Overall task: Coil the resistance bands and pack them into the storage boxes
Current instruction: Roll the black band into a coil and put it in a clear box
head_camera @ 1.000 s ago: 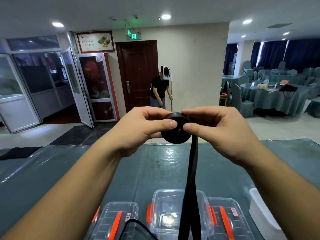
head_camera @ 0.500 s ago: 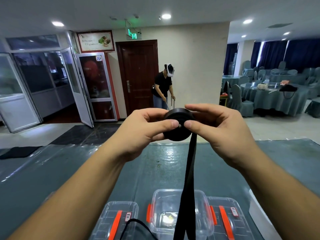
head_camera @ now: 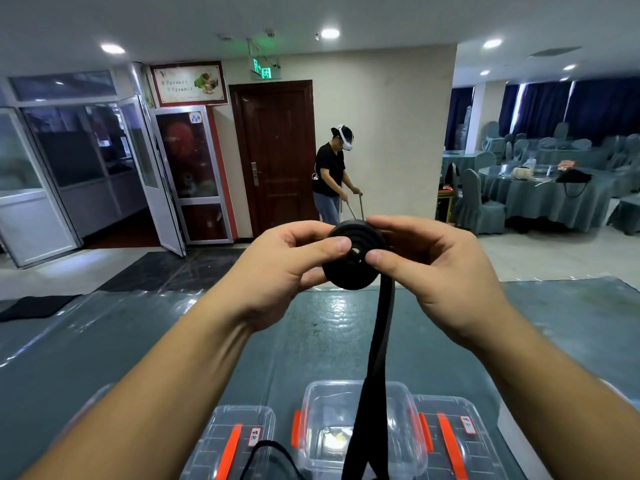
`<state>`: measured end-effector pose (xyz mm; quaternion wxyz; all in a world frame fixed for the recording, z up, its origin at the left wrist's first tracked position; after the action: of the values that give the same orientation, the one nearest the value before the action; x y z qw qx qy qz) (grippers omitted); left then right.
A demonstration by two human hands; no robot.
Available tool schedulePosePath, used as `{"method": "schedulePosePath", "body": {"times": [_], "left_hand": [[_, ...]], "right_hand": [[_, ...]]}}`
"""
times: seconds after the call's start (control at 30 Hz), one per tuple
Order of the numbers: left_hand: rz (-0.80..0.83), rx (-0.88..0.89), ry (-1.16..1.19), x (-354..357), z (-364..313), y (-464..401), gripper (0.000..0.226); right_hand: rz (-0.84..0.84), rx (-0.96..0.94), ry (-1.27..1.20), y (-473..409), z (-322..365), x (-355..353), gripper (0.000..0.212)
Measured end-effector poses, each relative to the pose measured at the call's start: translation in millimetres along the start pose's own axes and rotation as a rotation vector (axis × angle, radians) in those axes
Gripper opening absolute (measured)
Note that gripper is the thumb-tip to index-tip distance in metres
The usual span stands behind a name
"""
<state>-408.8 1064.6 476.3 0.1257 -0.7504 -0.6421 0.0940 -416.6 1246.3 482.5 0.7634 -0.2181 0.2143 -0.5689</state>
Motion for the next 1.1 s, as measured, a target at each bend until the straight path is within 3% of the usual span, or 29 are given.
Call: {"method": "schedulePosePath", "body": {"times": [0.23,0.47,0.67,0.9,1.1], "left_hand": [[0.090,-0.021,-0.284,3,-9,1,0.023],[0.003,-0.017,-0.032,-2,-2,-1,0.040],[0.078,-0.036,-0.210,0,-10,-1,0.028],[-0.048,-0.029,-0.011,-4,-1,-1,0.042],[0.032,0.007,-0.215,-2,-14,0,0.029]], "right_hand": [[0.120,0.043,0.138,-2,-4,2,0.038],[-0.017,0.040,-0.040,4,-13,-2,0.046],[0.135,0.095,0.081,0,-11,2,0.044],[-0.012,0.017,0.056,-1,-6,-2,0.042],[0.103,0.037,0.134,-3,1,2,0.041]]}}
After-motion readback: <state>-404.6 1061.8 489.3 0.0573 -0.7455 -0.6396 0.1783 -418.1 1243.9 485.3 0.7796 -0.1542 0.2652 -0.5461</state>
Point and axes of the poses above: each hand's wrist, its own y-axis away from the middle knuckle, its own x-axis out of the palm, z = x × y, the point moved 7 cm from there along -y, towards the middle knuckle, and after that the axes turned 2 degrees about x, right-handed, at the moved point
